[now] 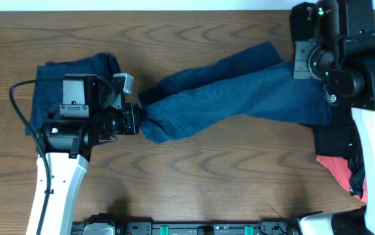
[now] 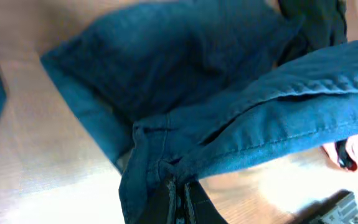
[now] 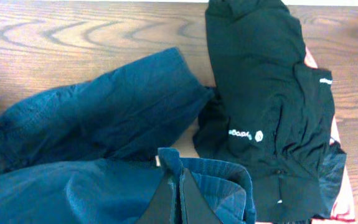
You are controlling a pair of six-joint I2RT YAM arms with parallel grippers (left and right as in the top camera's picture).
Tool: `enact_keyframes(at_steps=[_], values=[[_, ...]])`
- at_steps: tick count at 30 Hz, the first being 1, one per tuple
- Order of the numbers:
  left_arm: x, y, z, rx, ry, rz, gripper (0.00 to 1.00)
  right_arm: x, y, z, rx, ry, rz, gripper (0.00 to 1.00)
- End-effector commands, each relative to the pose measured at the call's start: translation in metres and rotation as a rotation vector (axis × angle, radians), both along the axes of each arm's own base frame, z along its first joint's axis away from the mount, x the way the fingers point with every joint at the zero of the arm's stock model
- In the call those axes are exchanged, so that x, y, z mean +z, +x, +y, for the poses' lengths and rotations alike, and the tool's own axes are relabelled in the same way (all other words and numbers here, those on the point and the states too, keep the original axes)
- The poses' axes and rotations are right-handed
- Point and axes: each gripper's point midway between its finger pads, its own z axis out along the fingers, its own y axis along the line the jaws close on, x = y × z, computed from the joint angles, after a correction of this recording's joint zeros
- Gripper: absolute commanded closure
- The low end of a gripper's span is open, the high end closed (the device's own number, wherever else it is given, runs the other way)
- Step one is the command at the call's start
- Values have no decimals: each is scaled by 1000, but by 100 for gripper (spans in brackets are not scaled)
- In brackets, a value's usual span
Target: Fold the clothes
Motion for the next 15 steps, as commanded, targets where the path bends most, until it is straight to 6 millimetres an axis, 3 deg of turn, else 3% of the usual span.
enact_keyframes(at_steps=[1,6,9,12,15], values=[[9,21,13,39,71,-93,93,-14,17,-6,8,-15,27,99],[16,71,20,82,110,-241,94,-43,68,-5,21,-30,34,99],[23,112,27,129,139,-358,94,-60,114,0,21,0,-20,99],[49,155,32,165,135,-523,94,-55,161,4,15,27,-161,99],[94,187,37,201,110,-672,94,-29,188,5,6,53,-312,99]])
